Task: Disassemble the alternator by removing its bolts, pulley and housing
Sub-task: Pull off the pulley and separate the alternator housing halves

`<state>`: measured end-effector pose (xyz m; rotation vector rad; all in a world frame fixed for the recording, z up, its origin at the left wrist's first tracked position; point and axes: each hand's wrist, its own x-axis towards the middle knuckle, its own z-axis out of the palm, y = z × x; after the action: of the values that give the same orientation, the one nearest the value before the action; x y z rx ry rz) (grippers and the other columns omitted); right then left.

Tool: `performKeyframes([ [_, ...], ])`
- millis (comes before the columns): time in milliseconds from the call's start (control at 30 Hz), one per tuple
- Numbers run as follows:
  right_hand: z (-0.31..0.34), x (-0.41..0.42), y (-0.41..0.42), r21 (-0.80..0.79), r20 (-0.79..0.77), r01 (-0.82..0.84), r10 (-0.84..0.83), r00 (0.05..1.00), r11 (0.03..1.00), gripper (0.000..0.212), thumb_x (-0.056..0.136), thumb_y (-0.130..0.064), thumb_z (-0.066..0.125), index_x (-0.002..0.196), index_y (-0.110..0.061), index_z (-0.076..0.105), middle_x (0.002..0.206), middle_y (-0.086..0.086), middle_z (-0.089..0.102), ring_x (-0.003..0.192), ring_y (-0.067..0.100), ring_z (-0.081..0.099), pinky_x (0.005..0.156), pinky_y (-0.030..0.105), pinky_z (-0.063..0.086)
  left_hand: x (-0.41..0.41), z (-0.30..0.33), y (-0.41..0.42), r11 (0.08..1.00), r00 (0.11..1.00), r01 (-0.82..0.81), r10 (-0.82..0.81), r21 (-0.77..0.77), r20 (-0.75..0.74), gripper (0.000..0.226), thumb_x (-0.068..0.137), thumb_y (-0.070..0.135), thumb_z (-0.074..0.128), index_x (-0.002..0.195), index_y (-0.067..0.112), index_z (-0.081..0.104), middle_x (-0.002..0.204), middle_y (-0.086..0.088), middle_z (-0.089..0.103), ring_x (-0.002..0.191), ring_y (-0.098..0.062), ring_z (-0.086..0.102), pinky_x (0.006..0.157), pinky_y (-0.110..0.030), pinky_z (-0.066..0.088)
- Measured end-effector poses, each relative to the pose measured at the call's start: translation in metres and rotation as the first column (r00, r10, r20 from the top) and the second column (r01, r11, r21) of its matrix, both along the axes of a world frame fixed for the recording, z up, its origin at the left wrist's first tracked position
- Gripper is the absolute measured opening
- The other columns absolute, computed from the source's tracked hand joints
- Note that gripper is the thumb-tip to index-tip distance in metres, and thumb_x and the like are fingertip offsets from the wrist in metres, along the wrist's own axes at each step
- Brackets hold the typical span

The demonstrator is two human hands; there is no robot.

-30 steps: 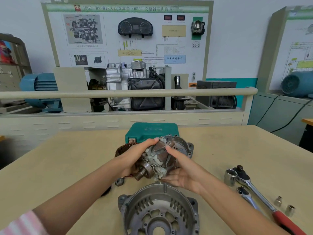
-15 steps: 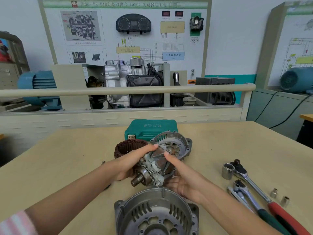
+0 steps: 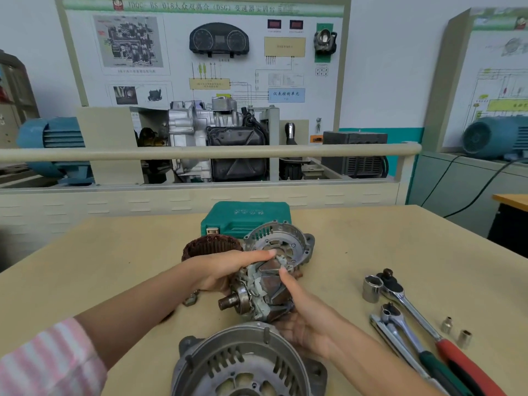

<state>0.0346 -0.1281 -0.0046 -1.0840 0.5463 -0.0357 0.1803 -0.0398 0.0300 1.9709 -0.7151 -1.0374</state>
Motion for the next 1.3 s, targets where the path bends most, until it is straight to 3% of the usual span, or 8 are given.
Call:
performKeyframes([
  [200, -0.003, -0.004, -0.007, -0.076, -0.08, -0.028, 0.022, 0.997, 0.997, 0.055, 0.09, -0.059, 0.043, 0.106, -0.01, 0.061, 0.1, 0.016, 0.07, 0.082, 0.028, 0.069, 0.069, 0.035, 0.056, -0.004, 0.004, -0.014, 0.998, 0.998, 0.026, -0.029, 0.055, 0.048, 0.088, 0.071, 0.068, 0.06, 0.145, 0.025, 0.039, 0.153, -0.001, 0.033, 0.132, -0.019, 0.039, 0.106, -0.041, 0.033],
  [400, -0.002, -0.017, -0.025, -0.081, -0.11, -0.018, 0.009, 0.994, 0.997, 0.055, 0.085, -0.061, 0.048, 0.1, -0.01, 0.062, 0.092, 0.016, 0.072, 0.075, 0.026, 0.07, 0.067, 0.033, 0.057, -0.013, 0.01, -0.032, 0.995, 0.99, 0.078, -0.085, 0.069, 0.111, 0.072, 0.081, 0.061, 0.059, 0.138, 0.019, 0.046, 0.12, 0.002, 0.057, 0.104, -0.015, 0.054, 0.093, -0.039, 0.045],
  [567, 0.002, -0.028, -0.037, 0.043, -0.115, 0.072, -0.066, 0.991, 0.997, 0.048, 0.079, -0.051, 0.064, 0.096, -0.007, 0.059, 0.08, 0.024, 0.07, 0.074, 0.033, 0.07, 0.065, 0.041, 0.058, -0.016, 0.01, -0.037, 1.0, 0.998, -0.015, 0.014, 0.028, 0.06, 0.064, 0.093, 0.062, 0.035, 0.137, 0.017, 0.048, 0.143, -0.015, 0.045, 0.128, -0.028, 0.046, 0.098, -0.039, 0.039],
  [700, 0.001, -0.031, -0.038, 0.004, -0.113, 0.008, -0.008, 0.994, 1.0, 0.048, 0.078, -0.05, 0.066, 0.097, -0.006, 0.06, 0.082, 0.026, 0.07, 0.074, 0.032, 0.07, 0.062, 0.039, 0.058, -0.017, 0.004, -0.024, 0.996, 0.998, -0.056, 0.054, -0.07, -0.028, 0.044, 0.095, 0.052, 0.043, 0.118, 0.017, 0.058, 0.075, 0.003, 0.066, 0.059, -0.007, 0.062, 0.057, -0.022, 0.047],
  [867, 0.006, -0.036, -0.036, -0.236, -0.19, -0.125, 0.08, 0.978, 0.964, 0.059, 0.084, -0.066, 0.046, 0.103, -0.012, 0.058, 0.088, 0.019, 0.073, 0.069, 0.022, 0.072, 0.053, 0.026, 0.056, -0.026, 0.003, -0.006, 0.985, 0.998, 0.035, -0.027, -0.169, 0.055, 0.032, 0.09, 0.044, 0.059, 0.116, 0.026, 0.058, 0.122, 0.007, 0.058, 0.096, 0.0, 0.063, 0.077, -0.019, 0.052],
  [967, 0.01, -0.041, -0.038, -0.605, -0.218, -0.135, 0.0, 0.976, 0.785, 0.069, 0.08, -0.072, 0.046, 0.117, -0.014, 0.043, 0.096, 0.01, 0.07, 0.072, 0.018, 0.071, 0.058, 0.026, 0.055, -0.034, -0.002, 0.004, 0.99, 0.935, 0.134, -0.143, 0.048, 0.324, 0.08, 0.079, 0.06, 0.065, 0.145, 0.029, 0.033, 0.149, 0.002, 0.036, 0.129, -0.013, 0.038, 0.099, -0.027, 0.035],
  [1133, 0.003, -0.038, -0.051, -1.0, -0.011, -0.01, -0.049, 0.999, 0.021, 0.106, 0.064, -0.083, 0.047, 0.146, -0.021, 0.02, 0.145, 0.001, 0.029, 0.132, 0.018, 0.031, 0.108, 0.037, 0.03, -0.036, -0.005, 0.009, 0.989, 0.911, 0.085, -0.125, 0.119, 0.392, 0.104, 0.07, 0.063, 0.072, 0.15, 0.017, 0.025, 0.147, -0.004, 0.041, 0.128, -0.019, 0.046, 0.093, -0.026, 0.046],
  [1300, -0.006, -0.027, -0.058, -0.936, 0.031, -0.084, 0.318, 0.948, 0.342, 0.079, 0.069, -0.054, 0.074, 0.132, -0.045, 0.027, 0.135, -0.017, 0.047, 0.121, -0.002, 0.045, 0.108, 0.026, 0.035, -0.039, -0.007, 0.01, 0.986, 0.957, 0.126, -0.092, -0.108, 0.275, 0.031, 0.077, 0.03, 0.079, 0.102, 0.032, 0.059, 0.087, 0.028, 0.067, 0.077, 0.015, 0.063, 0.06, -0.003, 0.045],
])
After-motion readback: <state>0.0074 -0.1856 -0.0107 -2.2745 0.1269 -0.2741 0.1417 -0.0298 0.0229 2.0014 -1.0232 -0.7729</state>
